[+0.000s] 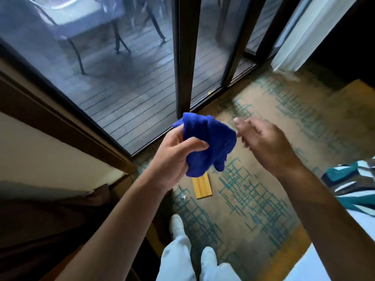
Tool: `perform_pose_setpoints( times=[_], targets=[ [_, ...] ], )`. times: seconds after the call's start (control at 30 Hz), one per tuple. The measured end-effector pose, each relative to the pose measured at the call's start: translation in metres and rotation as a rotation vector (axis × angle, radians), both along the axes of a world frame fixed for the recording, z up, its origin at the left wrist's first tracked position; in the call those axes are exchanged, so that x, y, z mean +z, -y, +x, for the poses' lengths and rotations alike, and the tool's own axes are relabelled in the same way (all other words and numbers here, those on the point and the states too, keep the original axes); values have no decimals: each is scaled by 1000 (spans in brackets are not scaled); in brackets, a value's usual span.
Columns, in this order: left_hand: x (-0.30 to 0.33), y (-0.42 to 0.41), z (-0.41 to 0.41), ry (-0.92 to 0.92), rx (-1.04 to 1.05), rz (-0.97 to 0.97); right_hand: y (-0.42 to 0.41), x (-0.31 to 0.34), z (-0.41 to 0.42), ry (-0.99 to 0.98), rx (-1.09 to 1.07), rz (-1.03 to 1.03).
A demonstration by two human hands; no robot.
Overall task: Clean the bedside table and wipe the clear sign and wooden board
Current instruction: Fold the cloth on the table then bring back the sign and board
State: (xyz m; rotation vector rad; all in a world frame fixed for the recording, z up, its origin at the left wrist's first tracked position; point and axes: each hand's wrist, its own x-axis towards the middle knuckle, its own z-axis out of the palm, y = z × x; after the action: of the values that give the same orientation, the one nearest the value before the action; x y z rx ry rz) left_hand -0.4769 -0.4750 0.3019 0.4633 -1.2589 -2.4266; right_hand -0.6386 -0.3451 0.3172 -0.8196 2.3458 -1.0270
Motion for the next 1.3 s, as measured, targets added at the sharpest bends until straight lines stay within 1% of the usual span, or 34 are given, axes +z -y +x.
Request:
perform_pose_setpoints(
  times=[0.07, 0.1, 0.17, 0.23, 0.3, 0.4, 0.47, 0.57, 0.67, 0.73, 0.87, 0.97, 1.07, 1.17, 1.23, 1.3],
  targets=[
    [22, 3, 9, -16, -11, -26, -9, 20, 20, 266, 163, -62],
    [31, 4, 14, -24, -12, -34, -10, 29, 28, 341, 240, -110],
    [50, 7, 21, -35, -29, -27, -6, 46, 38, 418, 336, -215],
    [66, 7, 30, -55, -56, -44, -3, 61, 44, 506, 387, -274],
    [82, 5, 38, -35, -61, -123, -2, 73, 50, 542, 423, -298],
    [105, 0, 51, 63, 21, -323, -2, 80, 56, 576, 445, -338],
    [120, -3, 58, 138, 101, -496, 1, 87, 56, 544, 465, -376],
    [136, -1, 71, 300, 297, -736, 10, 96, 48, 469, 492, -433],
    [145, -7, 86, 417, 519, -827, 22, 105, 39, 400, 579, -476],
    [153, -16, 93, 500, 611, -862, 31, 111, 33, 307, 636, -478],
    [161, -29, 108, 664, 724, -830, 43, 121, 31, 50, 782, -472],
    [161, -40, 124, 718, 867, -778, 49, 128, 37, -201, 811, -469],
    [161, -55, 138, 787, 959, -783, 53, 129, 47, -230, 898, -462],
    [157, -70, 154, 826, 1058, -795, 61, 130, 61, -274, 1050, -492],
    [156, -79, 170, 811, 1129, -753, 70, 133, 74, -280, 1201, -488],
    [156, -89, 188, 720, 1170, -656, 79, 133, 89, -298, 1335, -458]
  ],
)
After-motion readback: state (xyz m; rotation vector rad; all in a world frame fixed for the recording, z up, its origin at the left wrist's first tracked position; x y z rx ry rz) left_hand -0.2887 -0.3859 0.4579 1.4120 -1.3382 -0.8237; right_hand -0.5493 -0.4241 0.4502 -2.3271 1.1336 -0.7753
